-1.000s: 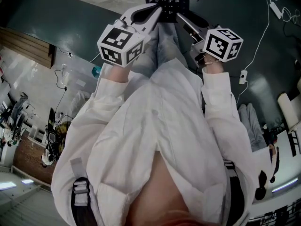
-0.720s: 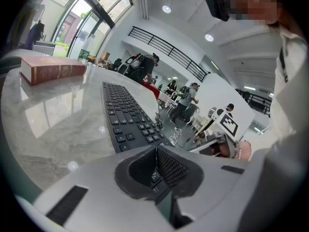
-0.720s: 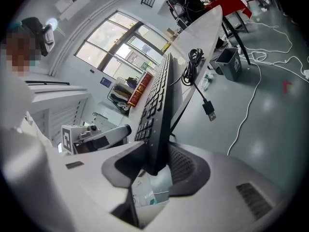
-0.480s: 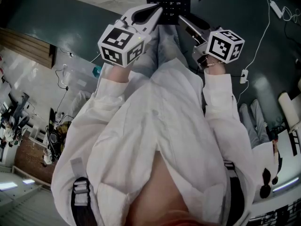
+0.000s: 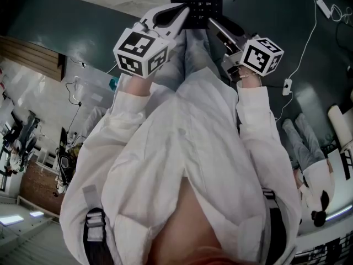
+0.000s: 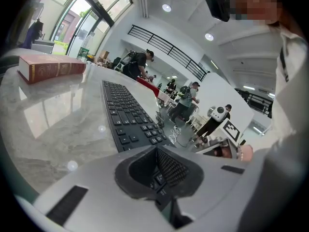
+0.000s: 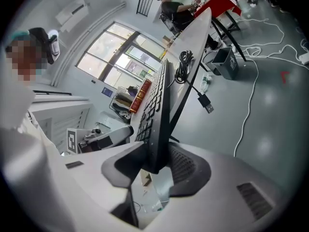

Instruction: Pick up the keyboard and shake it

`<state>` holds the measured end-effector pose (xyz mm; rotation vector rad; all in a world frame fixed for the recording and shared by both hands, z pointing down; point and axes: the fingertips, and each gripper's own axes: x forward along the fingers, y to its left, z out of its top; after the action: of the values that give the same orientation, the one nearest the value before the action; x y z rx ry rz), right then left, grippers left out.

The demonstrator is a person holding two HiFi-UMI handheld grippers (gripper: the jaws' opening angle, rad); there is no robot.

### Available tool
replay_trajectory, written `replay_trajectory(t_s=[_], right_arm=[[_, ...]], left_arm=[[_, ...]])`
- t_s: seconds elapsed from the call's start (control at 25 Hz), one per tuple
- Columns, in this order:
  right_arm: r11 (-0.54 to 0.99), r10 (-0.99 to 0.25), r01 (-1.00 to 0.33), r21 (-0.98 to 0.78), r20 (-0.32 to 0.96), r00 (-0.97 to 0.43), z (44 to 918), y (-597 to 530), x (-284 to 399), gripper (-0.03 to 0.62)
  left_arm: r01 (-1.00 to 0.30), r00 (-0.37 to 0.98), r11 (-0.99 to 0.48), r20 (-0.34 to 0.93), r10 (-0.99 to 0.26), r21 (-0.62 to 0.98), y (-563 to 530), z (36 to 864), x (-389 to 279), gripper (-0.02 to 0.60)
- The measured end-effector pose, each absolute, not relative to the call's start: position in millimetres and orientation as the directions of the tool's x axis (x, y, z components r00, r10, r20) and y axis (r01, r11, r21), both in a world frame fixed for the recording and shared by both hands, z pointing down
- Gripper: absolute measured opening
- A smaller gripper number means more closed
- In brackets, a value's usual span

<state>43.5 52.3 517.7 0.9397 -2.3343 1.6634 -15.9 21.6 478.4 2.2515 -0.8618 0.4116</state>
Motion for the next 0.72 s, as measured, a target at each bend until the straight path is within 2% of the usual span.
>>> replay_trajectory(t_s=[0.2,0.56,0.72], right_arm=[[0.241,-0.397,-0.440,-0.865,0.326,-0.858,513,50,38,0.158],[0.284,-0.206,-0.293,-0.913,0.240,-0.948,514,52,20,0.158],[0.306,-0.075,-0.217,-0.927,0.204,-0.976,515,58,4,0.158]], left_arm=[[-0.679,0.731,-0.553,0.506,-0.457,0.482,21,483,-15,0.014],[-0.679,0.732,-0.553,0.500,-0.463,0.482,13,483,-17,0.014],[-0.683,0.729,-0.548,0.498,-0.470,0.483,12,481,-19,0.014]])
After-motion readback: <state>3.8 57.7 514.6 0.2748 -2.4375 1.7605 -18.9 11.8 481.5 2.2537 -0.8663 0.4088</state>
